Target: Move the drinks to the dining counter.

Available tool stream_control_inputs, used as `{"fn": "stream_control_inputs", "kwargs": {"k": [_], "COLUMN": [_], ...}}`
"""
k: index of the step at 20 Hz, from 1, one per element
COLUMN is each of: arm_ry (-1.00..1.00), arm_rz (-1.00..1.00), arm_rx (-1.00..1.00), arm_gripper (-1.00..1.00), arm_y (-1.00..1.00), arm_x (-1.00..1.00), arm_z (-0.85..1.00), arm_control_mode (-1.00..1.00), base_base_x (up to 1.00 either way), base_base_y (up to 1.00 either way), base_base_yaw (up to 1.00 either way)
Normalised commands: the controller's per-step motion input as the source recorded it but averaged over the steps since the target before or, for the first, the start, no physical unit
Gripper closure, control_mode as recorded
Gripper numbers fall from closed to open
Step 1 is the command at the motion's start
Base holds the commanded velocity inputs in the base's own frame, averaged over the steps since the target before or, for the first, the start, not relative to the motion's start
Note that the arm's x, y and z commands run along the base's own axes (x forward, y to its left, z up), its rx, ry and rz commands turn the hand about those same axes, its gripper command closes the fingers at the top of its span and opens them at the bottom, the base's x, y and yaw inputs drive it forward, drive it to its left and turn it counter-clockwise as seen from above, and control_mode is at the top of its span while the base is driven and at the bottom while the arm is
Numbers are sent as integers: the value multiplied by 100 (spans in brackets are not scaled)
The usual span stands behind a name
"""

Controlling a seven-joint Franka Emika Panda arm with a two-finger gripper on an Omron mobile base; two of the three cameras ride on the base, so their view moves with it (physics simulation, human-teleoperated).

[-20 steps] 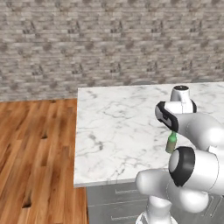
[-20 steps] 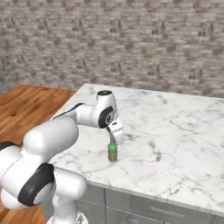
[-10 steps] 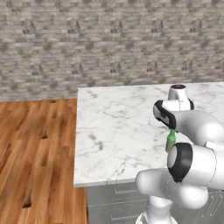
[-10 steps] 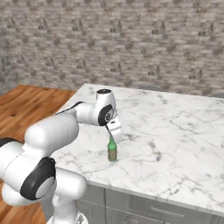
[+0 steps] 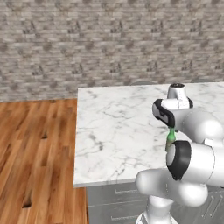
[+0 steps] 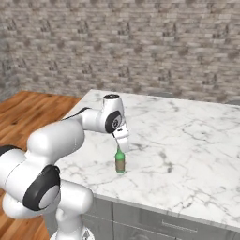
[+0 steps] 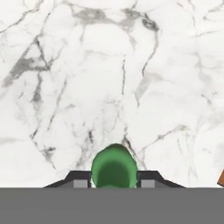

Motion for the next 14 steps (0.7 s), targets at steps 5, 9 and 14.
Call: {"fn": "stream_control_inputs", "kwargs": {"k": [5, 9, 14], "arm_ry": [-11, -3, -5], "arm_rz": [-1, -4, -4], "arm_rx": [4, 2, 2], "arm_gripper": [-100, -100, -100], "arm_y": [-4, 0, 0], "arm_x": [-23, -13, -13], "arm_z": [1, 0, 23], "arm_control_mode": [-100, -100, -100], "base_base_x": [0, 0, 0], "base_base_y": [0, 0, 0], "base_base_yaw": [0, 0, 0]}}
